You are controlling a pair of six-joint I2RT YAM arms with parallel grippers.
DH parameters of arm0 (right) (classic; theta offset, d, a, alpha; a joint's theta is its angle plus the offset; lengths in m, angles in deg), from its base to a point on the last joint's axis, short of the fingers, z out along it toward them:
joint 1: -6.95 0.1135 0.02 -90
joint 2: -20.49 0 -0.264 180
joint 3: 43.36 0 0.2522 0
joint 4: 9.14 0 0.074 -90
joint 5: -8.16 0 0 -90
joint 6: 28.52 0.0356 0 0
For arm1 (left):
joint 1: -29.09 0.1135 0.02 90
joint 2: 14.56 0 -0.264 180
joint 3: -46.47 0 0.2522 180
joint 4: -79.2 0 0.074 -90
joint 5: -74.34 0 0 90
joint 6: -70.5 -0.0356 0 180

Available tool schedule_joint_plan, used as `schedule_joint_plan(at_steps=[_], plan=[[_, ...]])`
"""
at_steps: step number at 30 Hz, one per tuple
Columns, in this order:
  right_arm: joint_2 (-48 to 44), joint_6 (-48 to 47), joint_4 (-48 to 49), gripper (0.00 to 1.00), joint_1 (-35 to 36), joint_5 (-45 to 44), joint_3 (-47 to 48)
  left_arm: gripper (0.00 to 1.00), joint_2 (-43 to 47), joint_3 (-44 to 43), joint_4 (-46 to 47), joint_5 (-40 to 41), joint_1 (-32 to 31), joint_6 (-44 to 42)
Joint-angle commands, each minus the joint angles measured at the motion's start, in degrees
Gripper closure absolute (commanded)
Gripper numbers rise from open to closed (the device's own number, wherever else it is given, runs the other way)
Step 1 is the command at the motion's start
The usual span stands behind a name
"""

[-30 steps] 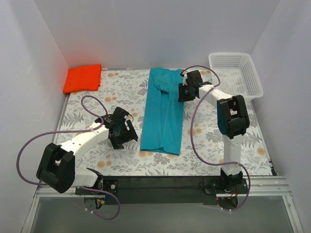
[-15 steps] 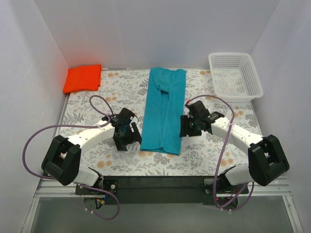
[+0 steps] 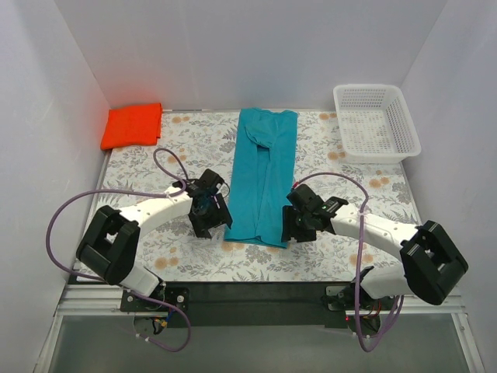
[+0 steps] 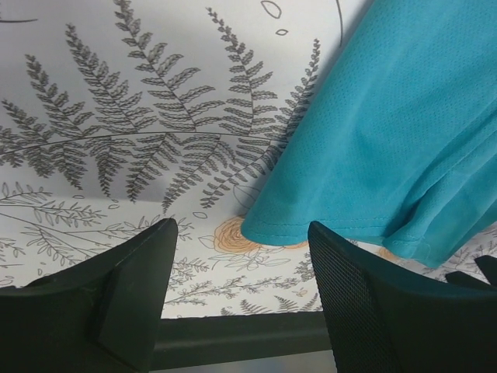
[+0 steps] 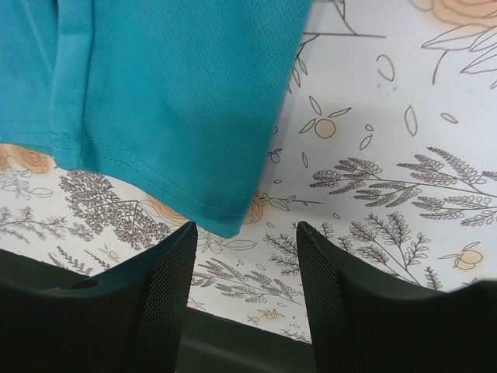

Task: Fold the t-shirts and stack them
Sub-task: Fold the tshirt

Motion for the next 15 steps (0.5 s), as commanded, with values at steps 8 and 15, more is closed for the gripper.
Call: schedule_joint_plan(at_steps=[8,15], plan=[[5.22,3.39,1.00,0.39,3.05,-3.86,3.87,0.37,-4.02,-3.16,-0.17,4.24,-2.69,1.29],[5.75,3.65,0.92,0.40,3.32,-3.86,4.58,0.41,-5.34,-5.53,-1.31,7.67,-4.80,1.56]])
